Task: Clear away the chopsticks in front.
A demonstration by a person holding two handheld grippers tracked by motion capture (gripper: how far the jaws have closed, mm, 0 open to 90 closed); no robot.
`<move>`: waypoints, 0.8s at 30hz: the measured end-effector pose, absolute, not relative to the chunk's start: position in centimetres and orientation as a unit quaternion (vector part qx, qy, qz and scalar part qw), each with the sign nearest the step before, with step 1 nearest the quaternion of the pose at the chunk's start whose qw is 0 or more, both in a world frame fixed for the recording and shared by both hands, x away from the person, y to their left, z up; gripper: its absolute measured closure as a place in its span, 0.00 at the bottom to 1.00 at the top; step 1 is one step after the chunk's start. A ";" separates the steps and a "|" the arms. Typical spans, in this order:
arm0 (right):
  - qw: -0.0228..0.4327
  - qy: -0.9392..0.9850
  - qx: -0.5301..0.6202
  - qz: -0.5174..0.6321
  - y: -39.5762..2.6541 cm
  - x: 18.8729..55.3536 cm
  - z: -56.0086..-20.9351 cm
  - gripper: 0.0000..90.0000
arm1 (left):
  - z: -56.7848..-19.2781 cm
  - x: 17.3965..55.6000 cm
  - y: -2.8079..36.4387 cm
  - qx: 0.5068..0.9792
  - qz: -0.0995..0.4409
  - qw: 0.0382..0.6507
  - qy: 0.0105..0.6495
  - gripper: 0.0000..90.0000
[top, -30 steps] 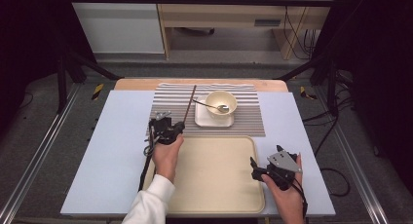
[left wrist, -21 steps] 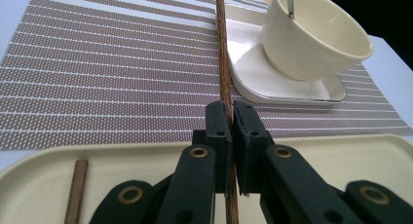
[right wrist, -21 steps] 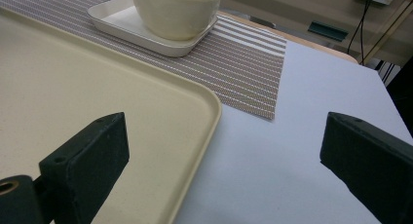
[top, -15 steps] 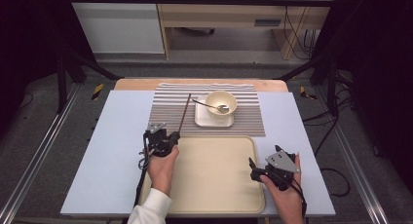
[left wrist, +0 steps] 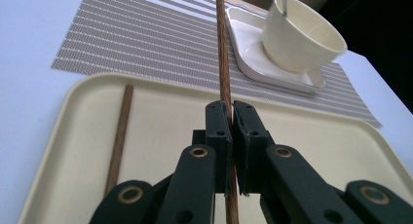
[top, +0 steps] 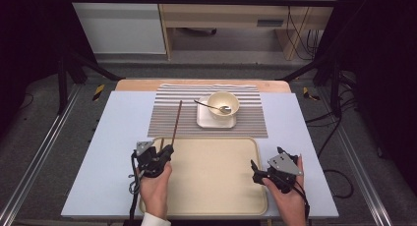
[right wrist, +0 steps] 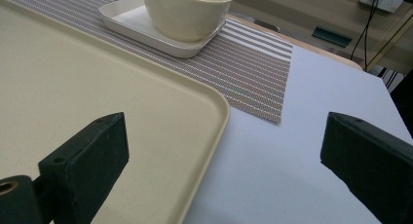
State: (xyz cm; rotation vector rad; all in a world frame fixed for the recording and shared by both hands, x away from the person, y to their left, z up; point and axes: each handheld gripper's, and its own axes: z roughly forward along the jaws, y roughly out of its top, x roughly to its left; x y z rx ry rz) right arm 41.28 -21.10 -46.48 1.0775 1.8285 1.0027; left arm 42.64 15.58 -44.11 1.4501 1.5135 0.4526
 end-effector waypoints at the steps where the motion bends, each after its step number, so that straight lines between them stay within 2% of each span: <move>1: 0.386 0.719 0.423 0.393 -21.0 41.3 -46.5 0.04 | -44.2 42.2 15.4 0.596 0.186 0.479 0.617 0.95; 24: 0.385 0.723 0.422 0.389 -20.8 41.3 -46.6 0.04 | -45.8 38.4 16.6 0.590 0.184 0.470 0.630 0.95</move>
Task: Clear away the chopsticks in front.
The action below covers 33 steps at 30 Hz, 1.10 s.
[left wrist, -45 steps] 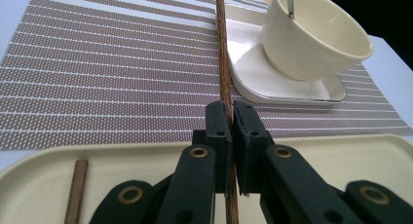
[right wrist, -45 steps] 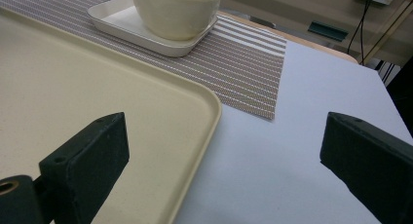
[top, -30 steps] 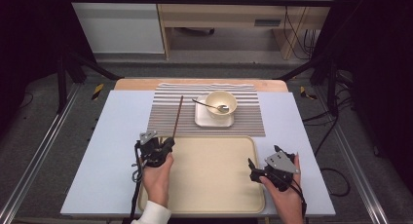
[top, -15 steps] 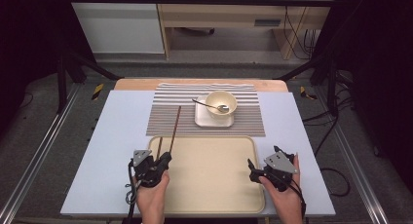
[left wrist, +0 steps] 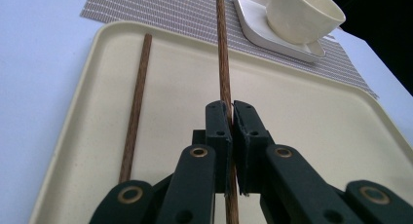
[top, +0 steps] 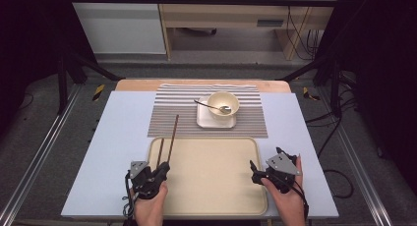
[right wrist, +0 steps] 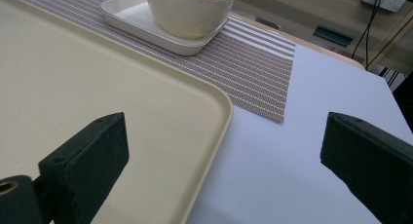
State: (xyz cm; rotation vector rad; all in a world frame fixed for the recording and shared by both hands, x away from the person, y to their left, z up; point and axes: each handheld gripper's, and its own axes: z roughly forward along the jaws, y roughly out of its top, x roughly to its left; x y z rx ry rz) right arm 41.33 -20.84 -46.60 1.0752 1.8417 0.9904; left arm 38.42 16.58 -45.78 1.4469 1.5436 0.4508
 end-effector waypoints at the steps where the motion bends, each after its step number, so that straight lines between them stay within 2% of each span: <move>1: 0.386 0.723 0.421 0.389 -20.8 41.3 -46.6 0.04 | -45.8 38.3 16.5 0.591 0.186 0.468 0.629 0.95; 33: 0.383 0.721 0.425 0.391 -20.9 41.4 -46.7 0.04 | -47.3 34.5 17.8 0.583 0.190 0.458 0.643 0.95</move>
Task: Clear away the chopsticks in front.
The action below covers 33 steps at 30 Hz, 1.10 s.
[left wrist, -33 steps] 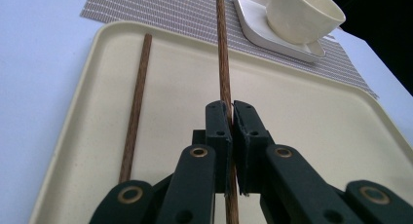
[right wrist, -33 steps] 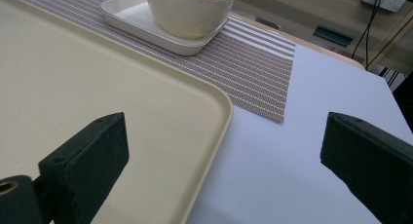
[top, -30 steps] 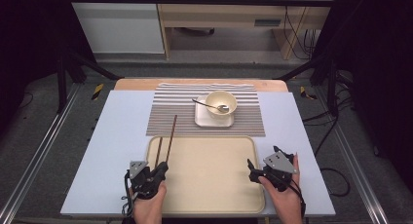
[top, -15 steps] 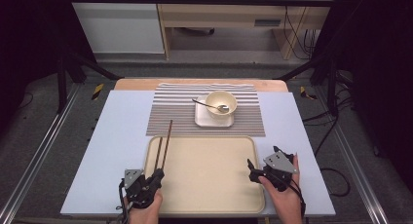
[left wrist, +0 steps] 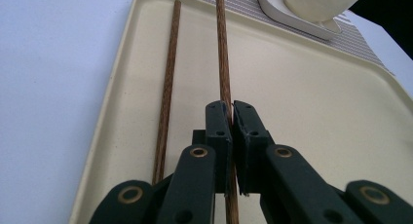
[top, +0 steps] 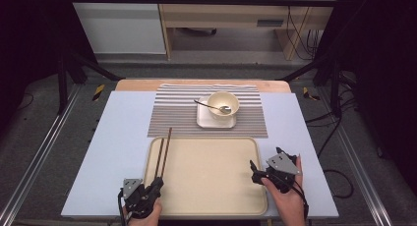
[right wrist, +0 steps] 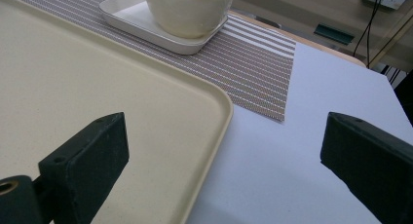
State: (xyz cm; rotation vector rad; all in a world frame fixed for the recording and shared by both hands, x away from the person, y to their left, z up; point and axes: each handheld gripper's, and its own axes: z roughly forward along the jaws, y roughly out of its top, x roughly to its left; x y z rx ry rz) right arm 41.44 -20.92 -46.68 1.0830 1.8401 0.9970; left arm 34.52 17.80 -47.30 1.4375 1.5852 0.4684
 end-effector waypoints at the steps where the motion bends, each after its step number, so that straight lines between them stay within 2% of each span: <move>1: 0.383 0.721 0.425 0.391 -20.9 41.4 -46.7 0.04 | -47.3 34.5 17.8 0.584 0.192 0.457 0.643 0.95; 33: 0.382 0.724 0.422 0.389 -20.7 41.5 -46.7 0.04 | -48.4 32.4 18.7 0.580 0.201 0.448 0.650 0.95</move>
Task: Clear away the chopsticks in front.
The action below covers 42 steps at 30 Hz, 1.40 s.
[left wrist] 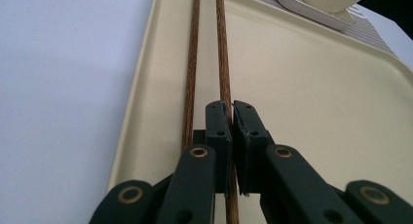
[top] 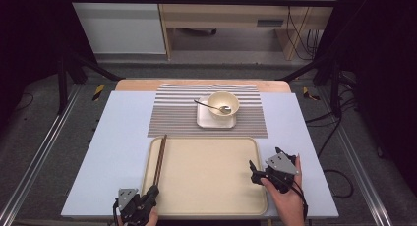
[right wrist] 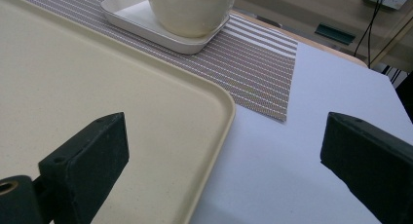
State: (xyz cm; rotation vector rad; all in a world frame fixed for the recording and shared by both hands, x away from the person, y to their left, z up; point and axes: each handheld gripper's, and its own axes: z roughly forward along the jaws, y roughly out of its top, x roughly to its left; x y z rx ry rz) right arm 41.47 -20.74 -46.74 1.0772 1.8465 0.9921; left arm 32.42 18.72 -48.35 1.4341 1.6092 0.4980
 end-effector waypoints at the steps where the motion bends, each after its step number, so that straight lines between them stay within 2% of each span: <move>1: 0.382 0.724 0.422 0.388 -20.7 41.5 -46.7 0.04 | -48.4 32.4 18.7 0.580 0.204 0.447 0.650 0.95; 42: 0.379 0.728 0.420 0.388 -20.6 41.5 -46.8 0.04 | -48.9 32.6 18.4 0.601 0.229 0.418 0.642 0.95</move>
